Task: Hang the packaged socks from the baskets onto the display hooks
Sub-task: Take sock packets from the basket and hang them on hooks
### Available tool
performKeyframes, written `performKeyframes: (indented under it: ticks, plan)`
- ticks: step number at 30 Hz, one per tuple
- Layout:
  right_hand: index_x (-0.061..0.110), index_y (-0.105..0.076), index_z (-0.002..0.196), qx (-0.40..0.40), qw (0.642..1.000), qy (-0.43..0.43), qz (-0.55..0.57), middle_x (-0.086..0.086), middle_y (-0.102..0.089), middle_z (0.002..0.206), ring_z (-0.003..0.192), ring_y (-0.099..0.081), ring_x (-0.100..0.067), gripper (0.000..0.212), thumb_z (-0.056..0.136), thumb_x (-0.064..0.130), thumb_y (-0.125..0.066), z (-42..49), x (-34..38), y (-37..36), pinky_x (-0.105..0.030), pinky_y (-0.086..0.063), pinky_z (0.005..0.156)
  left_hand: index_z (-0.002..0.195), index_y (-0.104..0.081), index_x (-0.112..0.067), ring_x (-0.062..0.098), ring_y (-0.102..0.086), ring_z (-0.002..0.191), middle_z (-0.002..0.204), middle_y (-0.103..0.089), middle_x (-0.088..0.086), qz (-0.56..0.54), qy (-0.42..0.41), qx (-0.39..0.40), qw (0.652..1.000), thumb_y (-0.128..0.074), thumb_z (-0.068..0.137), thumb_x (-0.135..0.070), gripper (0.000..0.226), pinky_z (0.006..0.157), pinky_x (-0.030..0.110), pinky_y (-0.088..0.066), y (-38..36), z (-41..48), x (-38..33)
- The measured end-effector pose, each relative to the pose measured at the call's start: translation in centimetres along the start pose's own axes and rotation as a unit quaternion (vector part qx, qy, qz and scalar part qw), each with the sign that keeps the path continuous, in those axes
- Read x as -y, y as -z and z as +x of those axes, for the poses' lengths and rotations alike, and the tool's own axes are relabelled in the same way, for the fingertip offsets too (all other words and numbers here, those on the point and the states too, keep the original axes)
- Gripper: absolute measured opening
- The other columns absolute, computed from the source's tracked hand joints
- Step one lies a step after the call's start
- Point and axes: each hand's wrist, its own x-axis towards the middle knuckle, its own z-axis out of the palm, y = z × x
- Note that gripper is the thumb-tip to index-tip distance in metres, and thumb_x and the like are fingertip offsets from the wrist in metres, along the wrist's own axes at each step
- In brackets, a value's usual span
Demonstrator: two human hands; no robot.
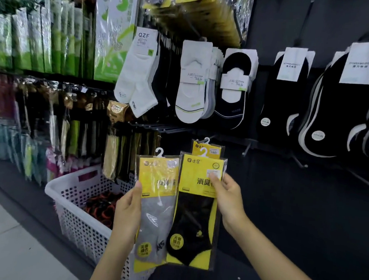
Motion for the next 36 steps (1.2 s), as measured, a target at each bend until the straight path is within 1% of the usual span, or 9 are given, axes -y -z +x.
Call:
performKeyframes:
  ticks: [3,7,14,18,21,25,28,33,36]
  plan:
    - [0.022,-0.067,0.096,-0.042,0.998,0.026,-0.04,0.002,-0.073,0.098,0.096,-0.068,-0.013,0.012,0.095,0.025,-0.056,1.6,0.7,0.1,-0.026,-0.052,0.087,0.051,-0.053,-0.034,-0.004,-0.044,0.048,0.05,-0.049,-0.016,-0.004,-0.015,-0.031,0.999,-0.039,0.092,-0.05,0.047,0.058,0.014,-0.036,1.0,0.3,-0.2]
    - [0.027,-0.066,0.091,-0.056,0.996,0.015,-0.061,0.005,-0.072,0.098,0.093,-0.066,-0.009,0.012,0.095,0.024,-0.056,3.7,0.7,-0.6,-0.022,-0.05,0.081,0.066,-0.067,-0.035,-0.009,-0.06,0.065,0.069,-0.068,-0.023,-0.006,0.002,-0.05,0.999,-0.041,0.093,-0.049,0.04,0.066,0.02,-0.042,2.0,0.8,0.3]
    - [0.02,-0.067,0.095,-0.072,0.993,-0.023,-0.088,-0.003,-0.071,0.102,0.098,-0.067,-0.02,0.011,0.095,0.021,-0.055,6.6,-0.9,-1.5,-0.038,-0.053,0.092,0.084,-0.055,0.009,0.02,-0.052,0.074,0.08,-0.059,0.01,-0.018,0.014,-0.03,0.999,-0.039,0.092,-0.053,0.065,0.071,0.034,-0.038,2.2,0.9,0.6]
    - [0.022,-0.066,0.089,-0.095,0.99,-0.062,-0.085,-0.005,-0.071,0.102,0.099,-0.066,-0.023,0.009,0.094,0.024,-0.058,7.8,-2.0,-1.4,-0.043,-0.052,0.094,0.075,-0.054,0.003,0.019,-0.046,0.075,0.076,-0.051,0.008,-0.019,0.017,-0.031,0.999,-0.039,0.092,-0.054,0.061,0.07,0.034,-0.035,1.9,0.6,0.4]
    - [0.014,-0.066,0.088,-0.131,0.983,-0.068,-0.106,-0.011,-0.069,0.098,0.096,-0.065,-0.025,0.017,0.09,0.031,-0.064,8.3,-3.0,-1.0,-0.035,-0.053,0.086,0.069,-0.044,0.004,0.021,-0.043,0.071,0.072,-0.047,0.012,-0.021,0.022,-0.031,0.999,-0.039,0.093,-0.052,0.06,0.067,0.033,-0.033,1.7,0.7,0.6]
    - [0.014,-0.064,0.092,-0.214,0.967,-0.086,-0.105,0.0,-0.064,0.092,0.09,-0.06,-0.017,0.017,0.086,0.029,-0.069,8.6,-4.1,0.1,-0.026,-0.043,0.075,0.086,-0.056,0.01,0.02,-0.05,0.077,0.081,-0.056,0.012,-0.02,0.024,-0.013,0.999,-0.039,0.095,-0.049,0.063,0.072,0.034,-0.039,1.3,0.8,1.1]
    - [0.012,-0.062,0.093,-0.265,0.951,-0.097,-0.129,-0.001,-0.062,0.093,0.085,-0.058,-0.017,0.013,0.089,0.025,-0.066,7.7,-5.1,1.2,-0.028,-0.042,0.072,0.07,-0.064,-0.008,0.007,-0.054,0.067,0.066,-0.06,-0.001,-0.013,0.024,-0.015,1.0,-0.04,0.096,-0.045,0.052,0.065,0.019,-0.041,0.9,0.7,1.1]
    - [0.01,-0.063,0.101,-0.12,0.982,-0.088,-0.113,-0.003,-0.065,0.094,0.081,-0.06,-0.014,0.019,0.094,0.027,-0.058,4.7,-5.1,0.8,-0.026,-0.051,0.069,0.084,-0.057,0.008,0.019,-0.047,0.073,0.078,-0.052,0.01,-0.007,0.028,0.004,1.0,-0.039,0.096,-0.048,0.06,0.07,0.032,-0.038,-0.1,0.6,1.3]
    - [0.016,-0.065,0.1,0.001,0.993,-0.081,-0.09,0.002,-0.069,0.091,0.079,-0.063,-0.011,0.022,0.095,0.033,-0.053,2.4,-3.8,-0.6,-0.023,-0.051,0.068,0.084,-0.061,-0.003,0.018,-0.047,0.079,0.088,-0.052,0.004,0.003,0.033,0.027,0.999,-0.037,0.095,-0.05,0.054,0.074,0.034,-0.036,-0.9,0.3,1.5]
